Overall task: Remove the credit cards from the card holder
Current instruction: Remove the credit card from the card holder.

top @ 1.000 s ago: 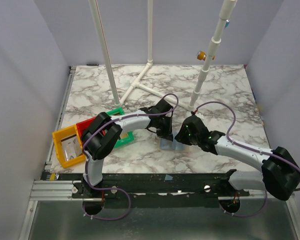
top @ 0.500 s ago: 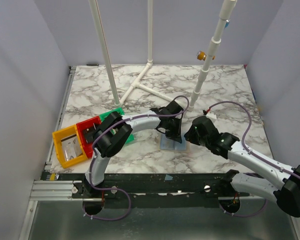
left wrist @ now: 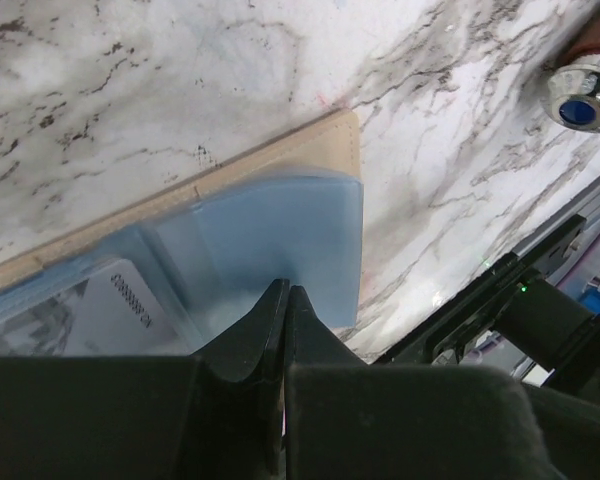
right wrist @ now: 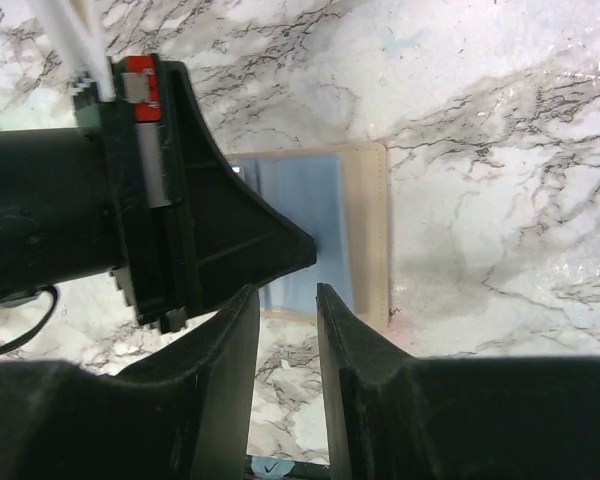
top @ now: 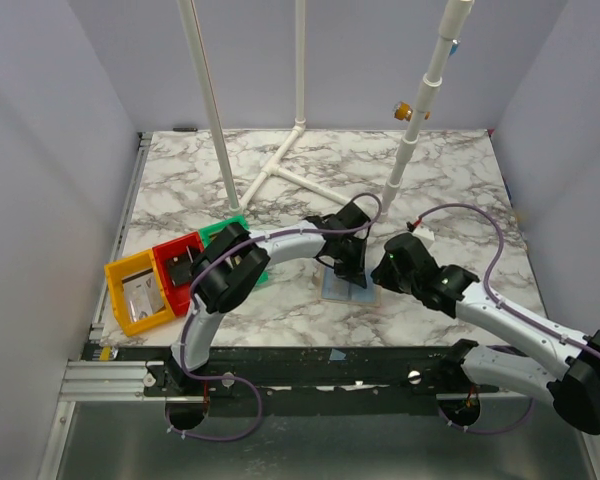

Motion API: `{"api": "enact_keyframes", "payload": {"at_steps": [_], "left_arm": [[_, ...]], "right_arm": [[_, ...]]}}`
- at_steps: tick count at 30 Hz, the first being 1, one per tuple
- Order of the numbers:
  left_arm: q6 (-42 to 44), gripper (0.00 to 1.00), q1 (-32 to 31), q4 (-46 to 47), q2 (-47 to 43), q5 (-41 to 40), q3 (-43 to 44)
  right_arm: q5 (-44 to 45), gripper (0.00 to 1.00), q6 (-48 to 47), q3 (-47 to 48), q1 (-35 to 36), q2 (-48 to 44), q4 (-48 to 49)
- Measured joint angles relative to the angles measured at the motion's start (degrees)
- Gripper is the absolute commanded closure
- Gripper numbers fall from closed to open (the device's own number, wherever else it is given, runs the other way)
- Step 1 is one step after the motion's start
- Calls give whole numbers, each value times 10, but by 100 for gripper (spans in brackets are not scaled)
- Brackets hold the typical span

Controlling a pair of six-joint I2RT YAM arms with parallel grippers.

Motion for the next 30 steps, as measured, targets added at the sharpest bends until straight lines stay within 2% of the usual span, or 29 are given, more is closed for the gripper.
{"api": "enact_keyframes", "payload": {"at_steps": [7,14,21,30], "left_arm": [[12,91,22,-16,-79,-7,-26],[26,85,72,-10,-189,-21,-103],[47,81,90,-8,-200,-25,-163],[57,83,90,5,-198,-25,-180]], "right_arm": [[-10,66,-3,4,0,22,7],[-52,66,-18,24,0,81,45],[-82,65,-26,39,0,165,93],[-110,65,-20,40,0,224,143]]}}
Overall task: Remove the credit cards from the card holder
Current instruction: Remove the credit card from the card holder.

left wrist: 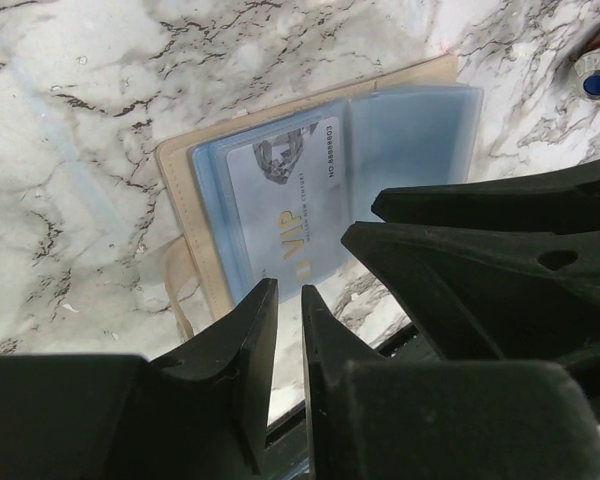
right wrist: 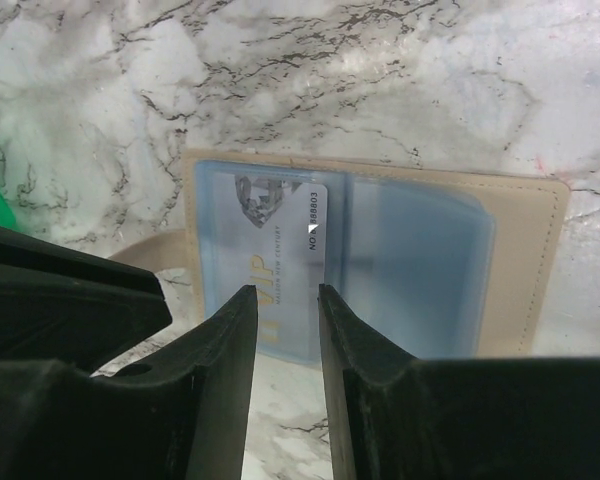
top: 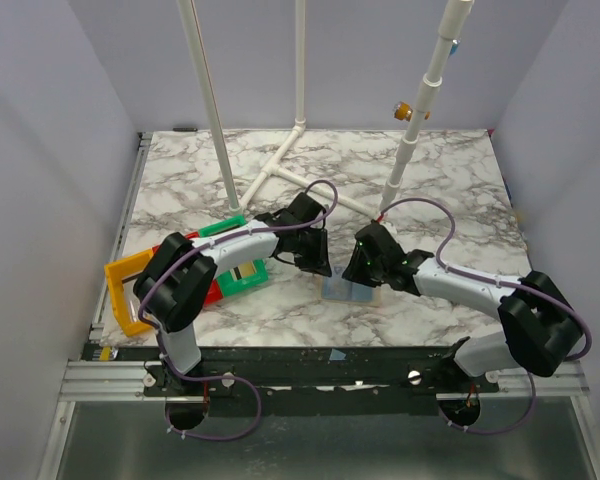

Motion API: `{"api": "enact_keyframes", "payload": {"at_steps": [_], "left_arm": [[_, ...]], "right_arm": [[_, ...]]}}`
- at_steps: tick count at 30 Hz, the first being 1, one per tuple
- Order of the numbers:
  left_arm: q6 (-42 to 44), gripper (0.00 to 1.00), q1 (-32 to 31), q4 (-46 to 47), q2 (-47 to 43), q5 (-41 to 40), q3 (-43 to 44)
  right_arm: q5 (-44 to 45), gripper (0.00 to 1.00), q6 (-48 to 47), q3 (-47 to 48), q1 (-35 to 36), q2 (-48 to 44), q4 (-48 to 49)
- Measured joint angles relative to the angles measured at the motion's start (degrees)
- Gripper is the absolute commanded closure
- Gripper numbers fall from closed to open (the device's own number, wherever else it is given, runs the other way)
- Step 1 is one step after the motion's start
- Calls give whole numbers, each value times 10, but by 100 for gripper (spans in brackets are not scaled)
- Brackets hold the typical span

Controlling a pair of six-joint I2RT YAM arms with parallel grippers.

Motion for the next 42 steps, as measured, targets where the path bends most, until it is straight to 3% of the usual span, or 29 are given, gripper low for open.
{"api": "enact_keyframes", "payload": {"at_steps": [15,42], "left_arm": [[4,92,0,20,50,3,-2],[3,97,-12,20,68,9,13]], "right_arm": [[0,66,15,-34,0,1,28],[-13,66,20,-55,-18,1,57]]}}
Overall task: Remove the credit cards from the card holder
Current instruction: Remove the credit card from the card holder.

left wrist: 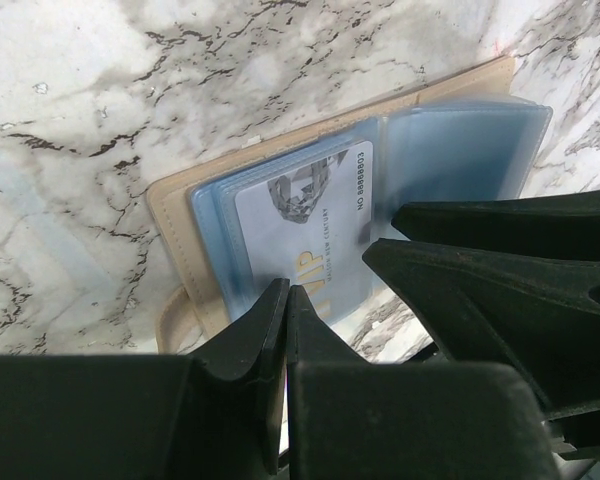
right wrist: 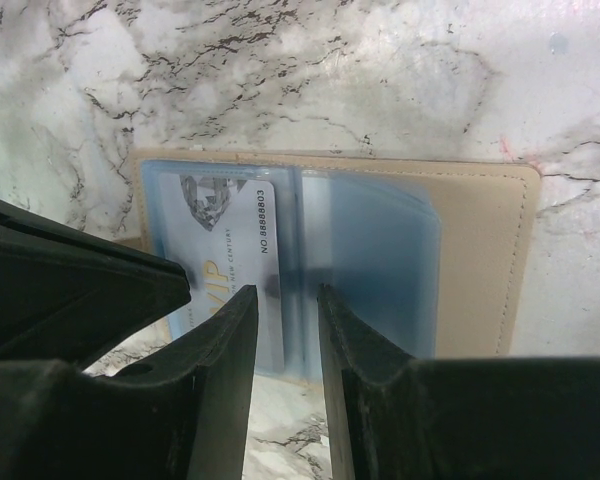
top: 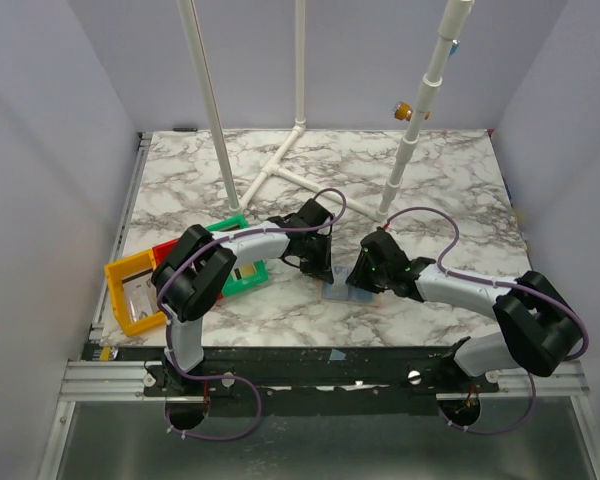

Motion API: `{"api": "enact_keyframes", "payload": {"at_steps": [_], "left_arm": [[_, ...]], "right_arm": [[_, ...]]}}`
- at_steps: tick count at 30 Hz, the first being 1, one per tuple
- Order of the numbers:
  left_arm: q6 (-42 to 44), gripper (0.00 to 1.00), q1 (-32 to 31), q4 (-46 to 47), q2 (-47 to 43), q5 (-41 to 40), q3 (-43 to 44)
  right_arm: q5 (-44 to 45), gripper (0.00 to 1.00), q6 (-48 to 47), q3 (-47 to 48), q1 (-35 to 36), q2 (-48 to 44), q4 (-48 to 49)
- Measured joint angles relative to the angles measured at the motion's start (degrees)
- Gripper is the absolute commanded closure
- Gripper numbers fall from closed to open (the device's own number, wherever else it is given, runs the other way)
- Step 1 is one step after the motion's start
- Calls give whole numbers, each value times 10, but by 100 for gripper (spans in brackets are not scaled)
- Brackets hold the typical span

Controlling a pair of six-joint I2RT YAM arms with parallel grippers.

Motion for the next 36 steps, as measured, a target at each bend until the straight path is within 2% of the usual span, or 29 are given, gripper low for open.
{"api": "enact_keyframes", "payload": {"at_steps": [36], "left_arm": [[3,98,0,-8,-5,-29,-1]], "right_arm": [[-10,66,1,-12,-5,0,17]]}}
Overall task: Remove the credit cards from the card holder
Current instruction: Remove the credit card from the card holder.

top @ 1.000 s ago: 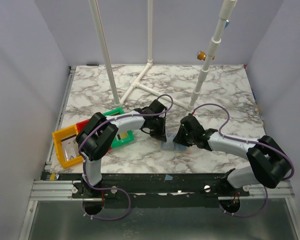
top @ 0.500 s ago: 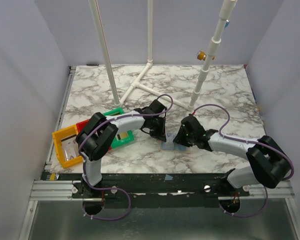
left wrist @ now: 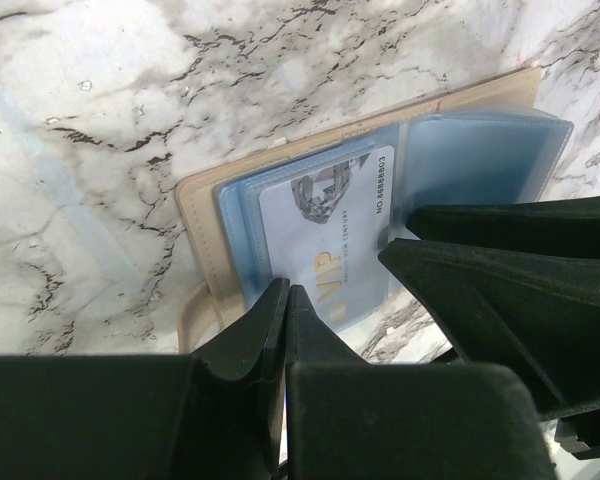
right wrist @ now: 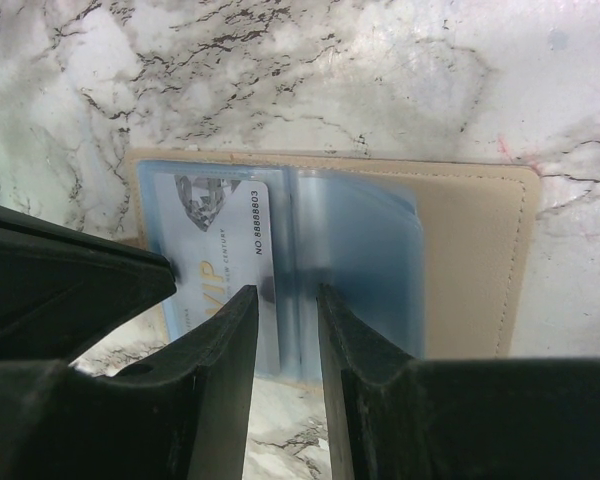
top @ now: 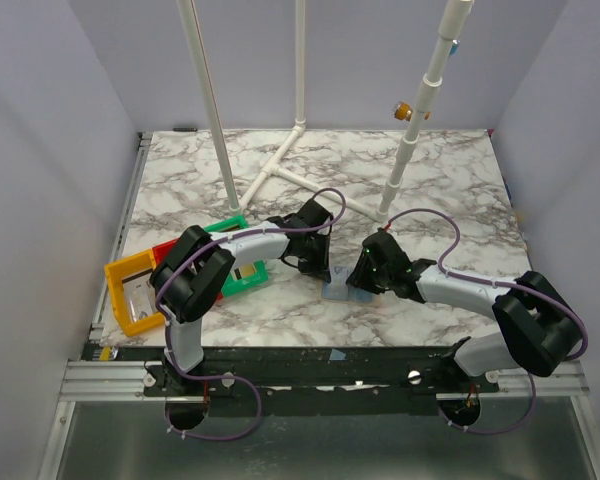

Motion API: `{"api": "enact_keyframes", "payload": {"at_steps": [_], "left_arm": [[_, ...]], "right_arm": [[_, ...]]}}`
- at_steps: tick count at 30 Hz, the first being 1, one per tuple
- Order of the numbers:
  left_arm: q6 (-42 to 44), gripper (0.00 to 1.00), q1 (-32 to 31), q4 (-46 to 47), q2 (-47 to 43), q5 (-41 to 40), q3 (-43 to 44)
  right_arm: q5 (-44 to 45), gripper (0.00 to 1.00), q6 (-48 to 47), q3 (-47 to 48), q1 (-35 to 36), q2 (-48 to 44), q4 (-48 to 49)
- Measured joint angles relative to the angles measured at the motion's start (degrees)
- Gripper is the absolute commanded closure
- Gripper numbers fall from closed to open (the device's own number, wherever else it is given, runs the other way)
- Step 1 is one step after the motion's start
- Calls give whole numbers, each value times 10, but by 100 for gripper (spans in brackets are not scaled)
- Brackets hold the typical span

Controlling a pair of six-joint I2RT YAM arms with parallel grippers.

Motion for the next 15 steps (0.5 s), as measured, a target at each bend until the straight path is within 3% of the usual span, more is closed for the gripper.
{"api": "enact_keyframes", "payload": {"at_steps": [15], "left_arm": [[2,99,-3,-7,-1,-10,0]], "right_arm": [[-1,69,3,-1,0,0,1]]}}
